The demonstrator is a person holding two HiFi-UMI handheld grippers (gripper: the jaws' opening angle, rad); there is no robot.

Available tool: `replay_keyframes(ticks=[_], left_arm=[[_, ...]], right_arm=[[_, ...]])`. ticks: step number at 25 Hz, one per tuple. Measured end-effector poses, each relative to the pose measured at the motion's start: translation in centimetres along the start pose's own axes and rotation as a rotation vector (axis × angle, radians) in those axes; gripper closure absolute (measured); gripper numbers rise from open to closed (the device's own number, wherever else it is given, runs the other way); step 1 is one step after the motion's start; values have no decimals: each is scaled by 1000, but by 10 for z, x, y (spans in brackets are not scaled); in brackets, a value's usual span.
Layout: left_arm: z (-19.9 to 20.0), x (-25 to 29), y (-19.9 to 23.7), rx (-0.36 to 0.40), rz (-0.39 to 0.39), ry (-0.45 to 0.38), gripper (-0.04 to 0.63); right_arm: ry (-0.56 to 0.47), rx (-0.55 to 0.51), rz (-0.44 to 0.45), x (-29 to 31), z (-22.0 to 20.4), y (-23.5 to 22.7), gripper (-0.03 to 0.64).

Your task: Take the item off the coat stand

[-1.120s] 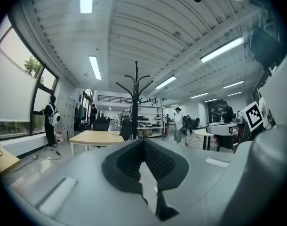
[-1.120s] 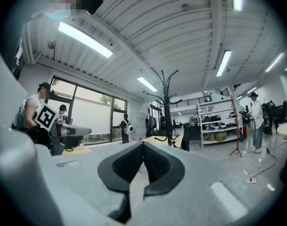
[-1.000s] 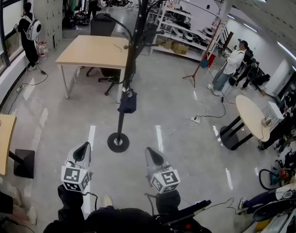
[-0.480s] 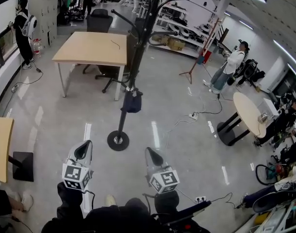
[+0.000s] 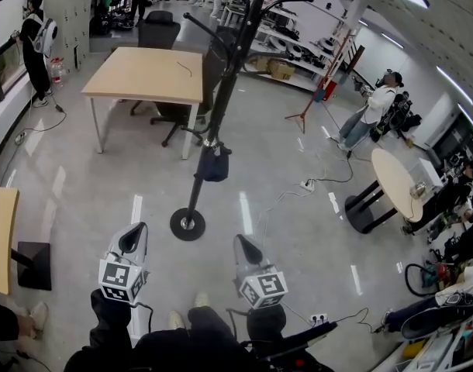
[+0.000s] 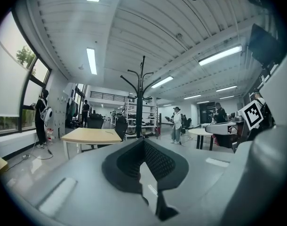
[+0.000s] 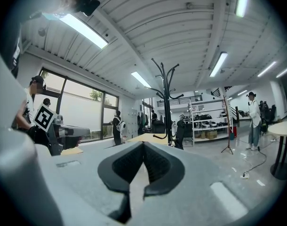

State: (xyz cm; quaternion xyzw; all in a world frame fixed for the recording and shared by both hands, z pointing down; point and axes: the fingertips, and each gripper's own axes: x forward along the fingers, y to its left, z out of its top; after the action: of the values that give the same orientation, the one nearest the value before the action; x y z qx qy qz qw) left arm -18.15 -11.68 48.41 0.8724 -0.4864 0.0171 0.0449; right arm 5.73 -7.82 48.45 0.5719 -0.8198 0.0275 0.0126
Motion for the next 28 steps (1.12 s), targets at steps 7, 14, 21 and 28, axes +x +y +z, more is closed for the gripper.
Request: replay_keyframes(ticks=[7, 14, 21, 28], left_arm=[[2, 26, 3, 13, -12, -10, 594], [8, 63, 6, 27, -21, 0, 594], [15, 100, 13, 29, -36, -1, 594], [7, 130, 17, 22, -34, 35, 594]], right_arm=[[-6, 7, -13, 18, -2, -19, 615], [-23, 17, -22, 44, 0, -45, 615], [-18, 17, -21, 76, 4, -67, 615], [0, 26, -15, 102, -1, -87, 615]])
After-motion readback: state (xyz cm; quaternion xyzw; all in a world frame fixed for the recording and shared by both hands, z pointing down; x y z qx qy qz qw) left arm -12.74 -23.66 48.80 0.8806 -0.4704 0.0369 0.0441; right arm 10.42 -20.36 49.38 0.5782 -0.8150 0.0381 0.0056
